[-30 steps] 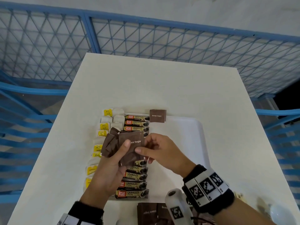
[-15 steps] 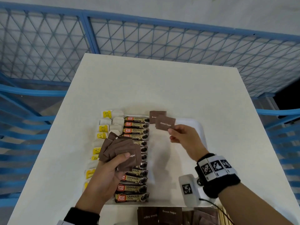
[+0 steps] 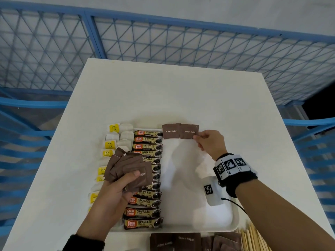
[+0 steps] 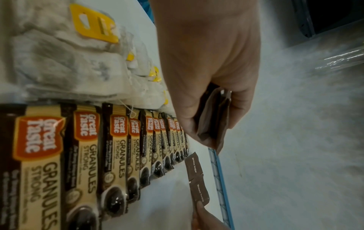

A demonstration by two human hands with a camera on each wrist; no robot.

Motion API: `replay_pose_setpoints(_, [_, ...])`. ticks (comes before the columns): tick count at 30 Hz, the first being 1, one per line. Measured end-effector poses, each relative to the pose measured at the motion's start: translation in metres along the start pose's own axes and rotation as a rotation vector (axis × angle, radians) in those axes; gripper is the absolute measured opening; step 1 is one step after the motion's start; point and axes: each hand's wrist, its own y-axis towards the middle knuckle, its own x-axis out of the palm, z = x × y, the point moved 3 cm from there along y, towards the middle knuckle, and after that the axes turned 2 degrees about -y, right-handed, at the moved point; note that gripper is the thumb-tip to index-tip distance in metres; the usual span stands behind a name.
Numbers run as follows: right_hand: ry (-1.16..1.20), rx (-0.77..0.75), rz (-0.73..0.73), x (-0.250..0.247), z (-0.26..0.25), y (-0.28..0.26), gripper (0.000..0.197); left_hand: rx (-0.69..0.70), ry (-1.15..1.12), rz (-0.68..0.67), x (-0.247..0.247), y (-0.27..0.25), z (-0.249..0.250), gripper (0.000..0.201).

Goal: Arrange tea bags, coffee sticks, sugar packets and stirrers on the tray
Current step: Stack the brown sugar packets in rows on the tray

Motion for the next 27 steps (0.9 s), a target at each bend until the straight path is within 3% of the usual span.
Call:
replay_pose_setpoints(3, [-0.114, -0.01, 0.024, 0.001, 0.002, 0.004, 0.013, -0.013, 0.008, -0.009, 0.003, -0.001, -0.001, 0.057])
replay_pose_setpoints(6, [-0.142, -0.003, 0.03, 0.001, 0.001, 0.005, 0.02, -0.017, 0.019, -0.01, 0.003, -0.001, -0.002, 0.063])
replay_pose_setpoints(8, [-0.142, -0.007, 0.033, 0.001, 0.0, 0.005, 0.021, -0.004, 0.016, -0.005, 0.001, -0.001, -0.001, 0.053])
replay_pose_setpoints(11, [-0.139, -0.005, 0.042, 0.001, 0.001, 0.003, 0.021, 0.013, 0.032, -0.015, 0.004, -0.001, 0.001, 0.074])
replay_pose_setpoints(18, [-0.205, -0.119, 0.113, -0.002, -0.024, -0.028, 0.025, 0.026, 0.018, -0.057, 0.01, 0.0, 0.002, 0.073])
replay_pose_setpoints(20, [-0.113, -0.162, -0.002, 0.004, -0.039, -0.048, 0.021, 0.036, 0.019, -0.056, 0.013, 0.0, 0.002, 0.083])
replay_pose_setpoints(23, [0.069, -0.205, -0.402, 0.018, -0.061, -0.084, 0.029, 0.057, 0.02, -0.058, 0.02, -0.001, 0.004, 0.086])
replay_pose_setpoints(25, [0.175, -0.195, -0.626, 0.025, -0.07, -0.104, 0.03, 0.069, 0.044, -0.077, 0.023, -0.001, 0.004, 0.066])
replay_pose_setpoints(27, [0.284, -0.189, -0.736, 0.03, -0.073, -0.114, 0.013, 0.072, 0.065, -0.098, 0.025, -0.001, 0.005, 0.043])
